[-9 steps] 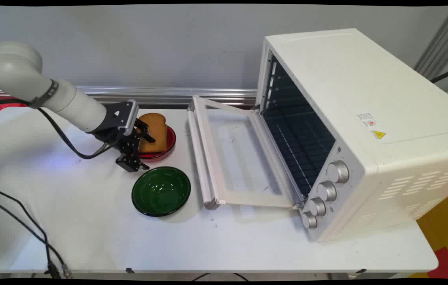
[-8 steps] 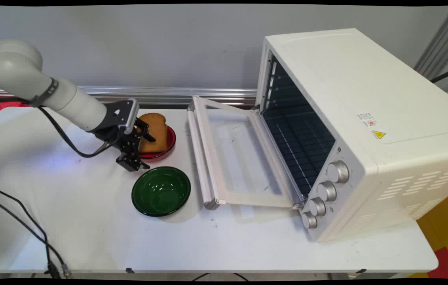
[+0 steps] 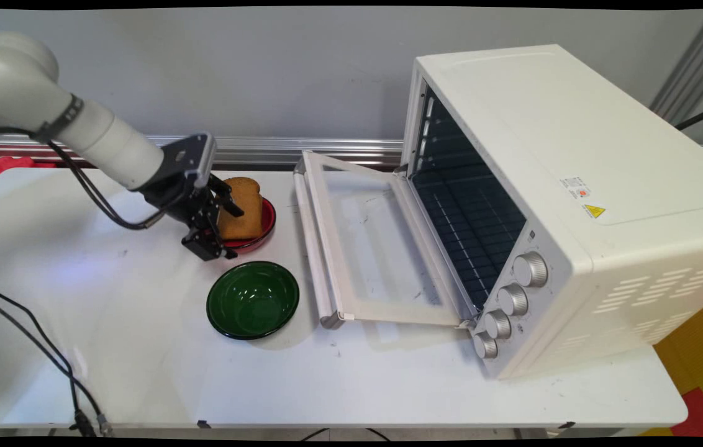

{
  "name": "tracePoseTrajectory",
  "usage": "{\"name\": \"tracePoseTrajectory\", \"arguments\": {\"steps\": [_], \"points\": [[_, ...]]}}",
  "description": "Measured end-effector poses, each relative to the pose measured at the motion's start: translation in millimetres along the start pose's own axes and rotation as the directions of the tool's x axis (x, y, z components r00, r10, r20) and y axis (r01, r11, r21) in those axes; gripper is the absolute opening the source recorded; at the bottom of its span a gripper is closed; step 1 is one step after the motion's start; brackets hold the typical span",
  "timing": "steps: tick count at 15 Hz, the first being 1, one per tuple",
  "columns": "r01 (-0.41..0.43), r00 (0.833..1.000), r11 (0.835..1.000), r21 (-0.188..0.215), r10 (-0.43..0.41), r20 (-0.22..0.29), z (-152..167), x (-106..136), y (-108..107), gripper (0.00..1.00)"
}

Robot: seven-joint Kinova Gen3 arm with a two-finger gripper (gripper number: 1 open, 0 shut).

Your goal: Close the oven

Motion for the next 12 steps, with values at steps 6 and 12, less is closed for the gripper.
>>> {"name": "tracePoseTrajectory", "arguments": {"steps": [6,12], "points": [[0.176,0.983,0.982,-0.063,-0.179,-0.038,-24,21,-4,1.0],[0.301,0.947,0.946,-0.119,-0.311,-0.079,-39,40,-5,1.0]]}}
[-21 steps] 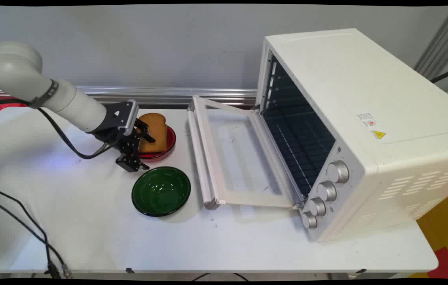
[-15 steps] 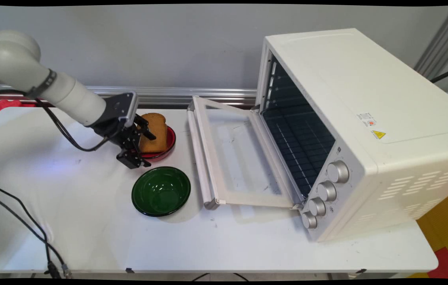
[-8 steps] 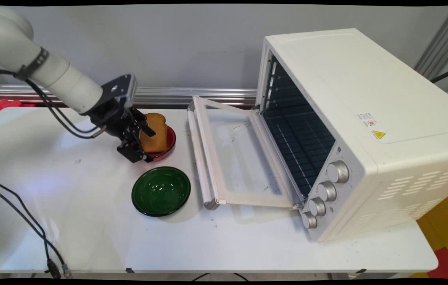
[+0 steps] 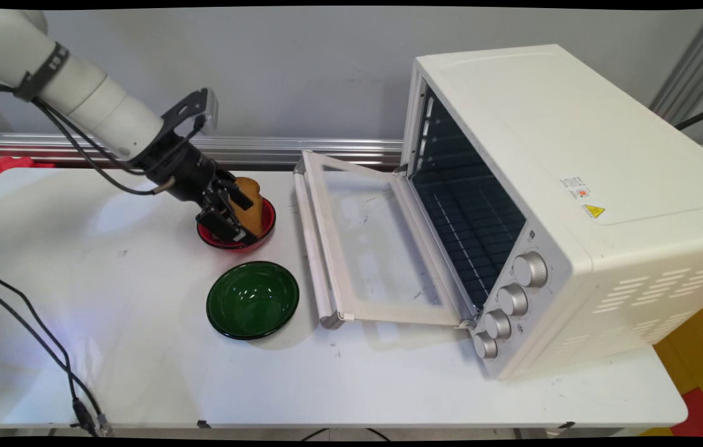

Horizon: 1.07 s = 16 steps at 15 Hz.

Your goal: Close the oven

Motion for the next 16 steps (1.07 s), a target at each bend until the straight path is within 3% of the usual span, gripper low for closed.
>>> {"name": "tracePoseTrajectory", "arguments": {"steps": [3,4,16], "points": [[0.031,0.999,0.999,-0.018,-0.031,-0.015,-5,5,2,1.0],[0.029,0.999,0.999,-0.024,-0.029,-0.018,-7,6,2,0.0],[0.018,0.999,0.999,-0.05,-0.021,-0.044,4,1,1,0.0]]}}
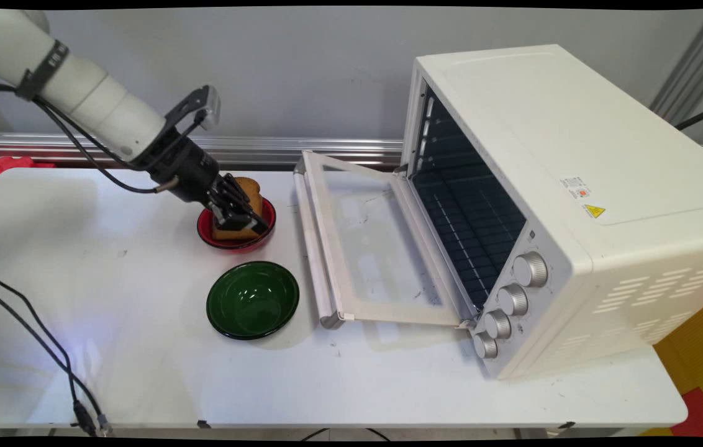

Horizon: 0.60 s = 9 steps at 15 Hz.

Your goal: Close the oven

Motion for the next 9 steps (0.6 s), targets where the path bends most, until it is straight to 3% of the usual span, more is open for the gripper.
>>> {"name": "tracePoseTrajectory", "arguments": {"steps": [9], "points": [[-0.022,0.999,1.0,-0.004,0.022,-0.05,53,-17,-3,0.0]]}}
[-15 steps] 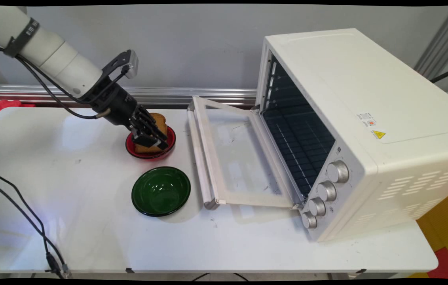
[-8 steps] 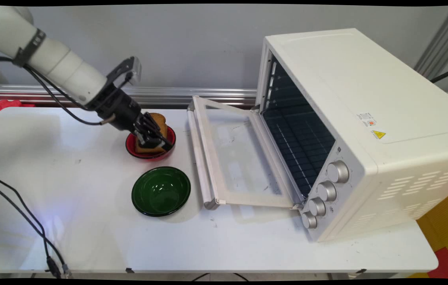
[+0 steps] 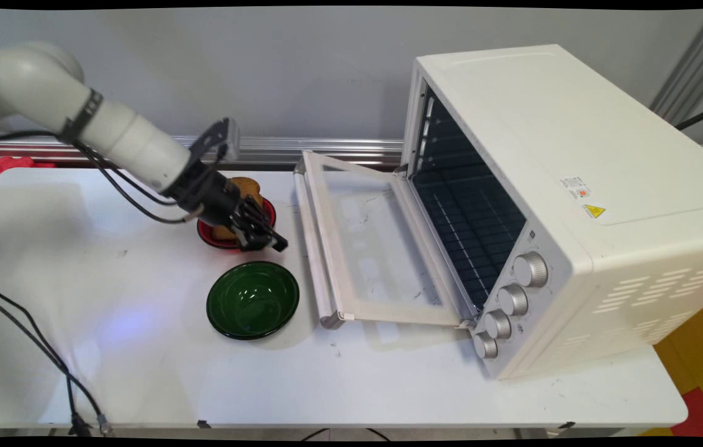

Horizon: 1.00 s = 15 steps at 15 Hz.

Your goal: Close the oven

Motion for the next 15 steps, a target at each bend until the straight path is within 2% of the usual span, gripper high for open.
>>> {"name": "tracePoseTrajectory", "arguments": {"steps": [8,15], "points": [[-0.029,0.999,0.999,0.024,0.03,-0.039,49,-11,-5,0.0],[-0.029,0.996,0.999,0.027,0.032,-0.089,72,-10,-9,0.0]]}}
